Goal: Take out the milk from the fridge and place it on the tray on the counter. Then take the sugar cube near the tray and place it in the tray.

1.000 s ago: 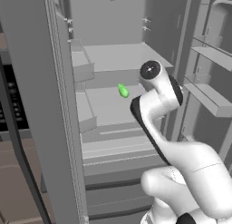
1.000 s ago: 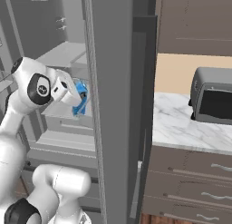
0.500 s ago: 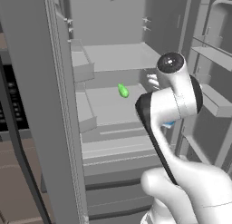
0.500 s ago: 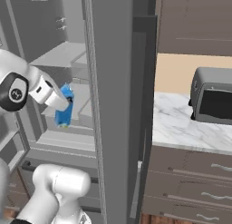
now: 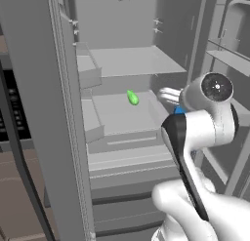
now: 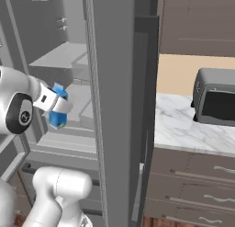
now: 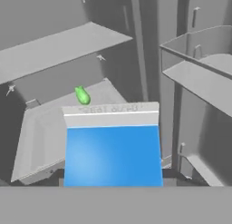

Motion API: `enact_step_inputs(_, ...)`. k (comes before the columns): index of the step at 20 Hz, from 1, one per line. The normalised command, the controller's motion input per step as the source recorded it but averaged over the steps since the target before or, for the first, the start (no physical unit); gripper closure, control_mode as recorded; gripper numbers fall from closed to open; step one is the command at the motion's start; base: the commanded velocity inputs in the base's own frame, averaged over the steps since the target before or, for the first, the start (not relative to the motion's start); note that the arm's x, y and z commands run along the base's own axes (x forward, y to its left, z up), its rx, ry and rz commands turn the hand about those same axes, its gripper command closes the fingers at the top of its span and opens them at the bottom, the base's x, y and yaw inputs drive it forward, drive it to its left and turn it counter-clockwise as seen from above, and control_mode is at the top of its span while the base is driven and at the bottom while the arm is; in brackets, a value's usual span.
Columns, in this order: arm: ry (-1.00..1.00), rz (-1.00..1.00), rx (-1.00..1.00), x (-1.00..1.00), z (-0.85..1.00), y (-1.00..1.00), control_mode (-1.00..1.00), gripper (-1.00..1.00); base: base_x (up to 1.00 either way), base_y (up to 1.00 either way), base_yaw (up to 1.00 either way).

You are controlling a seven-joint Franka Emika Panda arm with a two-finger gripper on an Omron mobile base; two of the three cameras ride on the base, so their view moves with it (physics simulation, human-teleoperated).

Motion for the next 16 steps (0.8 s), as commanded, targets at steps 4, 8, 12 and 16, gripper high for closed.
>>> enact_step_inputs(4,-0.01,0.29,-0.06,-0.07,0.08,0.01,-1.0,1.0,0.0,0.0,0.0)
enact_step_inputs(8,-0.1,0.24,-0.03,-0.06,0.0,0.19,-1.0,1.0,0.0,0.0,0.0)
enact_step_inputs(12,-0.08,0.03,-0.03,-0.06,0.01,0.32,-1.0,1.0,0.0,0.0,0.0)
enact_step_inputs(16,-0.1,0.0,0.0,-0.23,0.0,0.28,-1.0,1.0,0.0,0.0,0.0)
